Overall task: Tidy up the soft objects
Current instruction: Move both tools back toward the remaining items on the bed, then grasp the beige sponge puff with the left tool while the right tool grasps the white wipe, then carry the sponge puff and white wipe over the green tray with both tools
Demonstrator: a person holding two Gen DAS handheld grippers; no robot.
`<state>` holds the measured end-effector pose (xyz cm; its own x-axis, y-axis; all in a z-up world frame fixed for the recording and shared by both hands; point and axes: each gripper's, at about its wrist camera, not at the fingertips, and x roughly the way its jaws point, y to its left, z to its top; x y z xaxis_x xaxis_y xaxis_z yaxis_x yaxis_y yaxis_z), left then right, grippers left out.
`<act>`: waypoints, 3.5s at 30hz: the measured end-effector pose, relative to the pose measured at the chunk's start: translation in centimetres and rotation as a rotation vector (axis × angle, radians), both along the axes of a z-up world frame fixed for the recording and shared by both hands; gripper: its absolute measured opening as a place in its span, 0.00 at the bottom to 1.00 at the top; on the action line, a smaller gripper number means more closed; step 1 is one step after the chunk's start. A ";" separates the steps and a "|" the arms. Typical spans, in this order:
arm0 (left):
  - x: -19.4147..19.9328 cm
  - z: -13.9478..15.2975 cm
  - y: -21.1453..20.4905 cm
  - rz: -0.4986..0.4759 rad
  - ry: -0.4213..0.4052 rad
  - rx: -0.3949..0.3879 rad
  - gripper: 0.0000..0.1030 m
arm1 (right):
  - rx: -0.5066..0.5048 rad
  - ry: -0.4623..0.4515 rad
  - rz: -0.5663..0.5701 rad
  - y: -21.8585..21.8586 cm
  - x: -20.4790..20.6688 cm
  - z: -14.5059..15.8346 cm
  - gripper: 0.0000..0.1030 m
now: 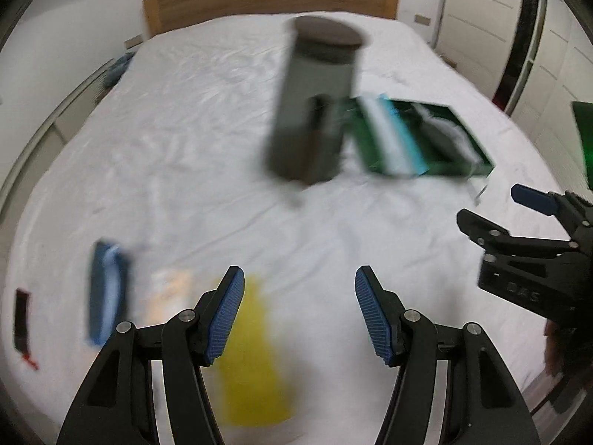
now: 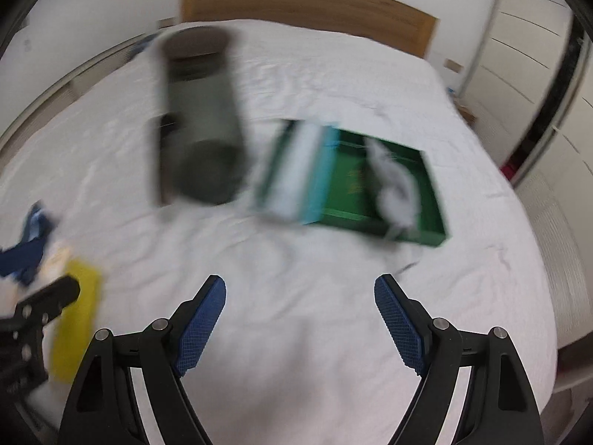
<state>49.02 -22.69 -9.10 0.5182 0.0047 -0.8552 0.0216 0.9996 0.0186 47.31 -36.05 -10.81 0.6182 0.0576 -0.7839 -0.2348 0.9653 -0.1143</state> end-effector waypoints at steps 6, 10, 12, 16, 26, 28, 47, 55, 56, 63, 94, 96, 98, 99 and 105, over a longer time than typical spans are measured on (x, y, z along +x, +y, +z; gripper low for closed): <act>-3.4 -0.7 9.3 0.067 0.051 0.047 0.55 | 0.071 0.075 0.134 8.6 -4.2 -0.7 0.81; -4.1 -1.7 15.1 0.130 0.066 0.082 0.55 | 0.096 0.136 0.178 13.2 -5.6 -2.3 0.81; -4.2 -2.1 17.9 0.155 0.068 0.098 0.55 | 0.098 0.153 0.187 14.5 -5.7 -3.1 0.80; -4.8 -3.0 21.5 0.171 0.068 0.100 0.55 | 0.099 0.170 0.222 17.5 -6.2 -4.1 0.80; -7.3 -5.5 24.9 0.156 0.126 0.083 0.55 | 0.123 0.237 0.261 23.0 -7.7 -7.1 0.79; -7.8 -6.1 25.4 0.153 0.139 0.082 0.55 | 0.124 0.248 0.266 23.9 -7.7 -7.7 0.79; -8.4 -12.2 27.1 0.122 0.227 0.014 0.55 | 0.105 0.309 0.215 26.2 -7.0 -14.4 0.73; -8.3 -14.0 26.2 0.093 0.250 0.021 0.55 | 0.110 0.308 0.213 26.2 -6.9 -15.6 0.70; -8.3 -14.2 26.1 0.093 0.252 0.026 0.55 | 0.110 0.308 0.212 26.2 -6.9 -15.7 0.70; -8.0 -15.0 26.1 0.095 0.262 0.031 0.55 | 0.099 0.294 0.210 26.0 -7.0 -16.1 0.60; -8.1 -15.8 26.2 0.078 0.252 0.027 0.14 | 0.002 0.214 0.244 27.1 -8.5 -15.9 0.18; -8.0 -15.7 26.5 0.086 0.249 0.024 0.11 | 0.002 0.215 0.246 27.1 -8.5 -15.8 0.17; -7.9 -15.5 26.8 0.092 0.246 0.025 0.10 | 0.001 0.213 0.249 27.0 -8.5 -15.7 0.15; -7.8 -15.3 26.8 0.094 0.244 0.027 0.10 | 0.001 0.211 0.248 27.0 -8.5 -15.7 0.15; -7.8 -14.2 27.0 0.116 0.239 0.052 0.10 | 0.011 0.206 0.254 26.7 -8.7 -14.6 0.13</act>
